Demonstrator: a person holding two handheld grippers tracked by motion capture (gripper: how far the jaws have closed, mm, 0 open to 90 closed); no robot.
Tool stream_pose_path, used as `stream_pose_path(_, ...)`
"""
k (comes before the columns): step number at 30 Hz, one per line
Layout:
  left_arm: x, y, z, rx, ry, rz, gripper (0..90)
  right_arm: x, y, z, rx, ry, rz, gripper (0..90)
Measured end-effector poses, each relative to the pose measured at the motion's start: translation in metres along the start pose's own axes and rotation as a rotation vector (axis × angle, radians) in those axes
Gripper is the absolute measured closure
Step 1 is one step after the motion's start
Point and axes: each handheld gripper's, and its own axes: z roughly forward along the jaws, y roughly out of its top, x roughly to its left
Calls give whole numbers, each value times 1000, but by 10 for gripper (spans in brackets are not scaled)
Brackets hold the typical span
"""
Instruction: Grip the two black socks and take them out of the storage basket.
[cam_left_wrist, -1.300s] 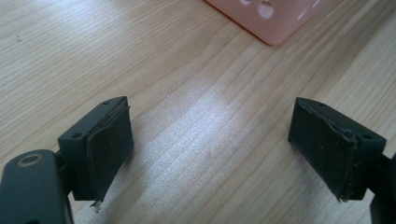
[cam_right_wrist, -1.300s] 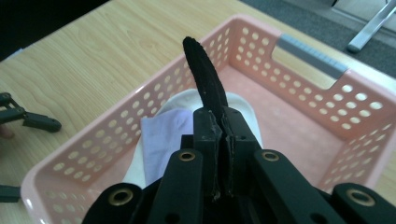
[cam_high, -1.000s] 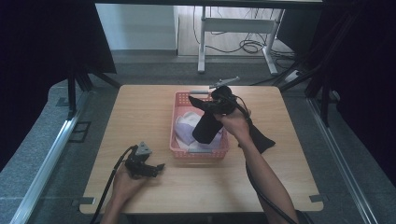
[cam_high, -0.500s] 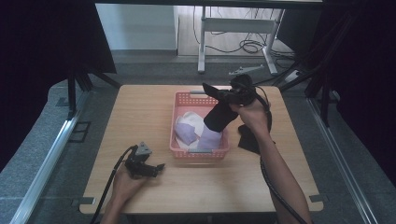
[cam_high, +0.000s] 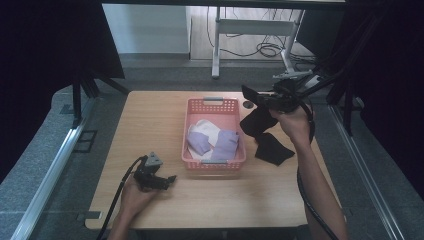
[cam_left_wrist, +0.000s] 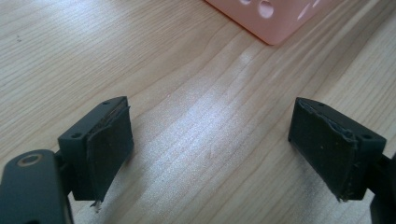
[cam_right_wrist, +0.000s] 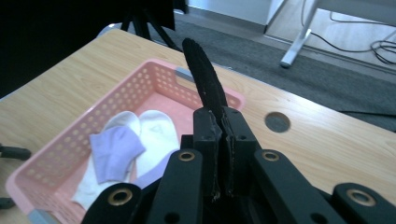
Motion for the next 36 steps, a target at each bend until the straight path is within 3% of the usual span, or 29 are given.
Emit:
stream_pose_path(11,0,0,0,-3,0,-2,136,-37,-23,-6,29,-82,64,852)
stream_pose_path(20,0,0,0,-1,-1,-1,136,-63,-54,4,70,-142,116,850)
stream_pose_path(26,0,0,0,-1,-1,-1,136,-70,-78,21,116,-157,127,849)
stream_pose_path(36,0,0,0,0,0,-1,137,-69,-120,50,177,-139,138,845)
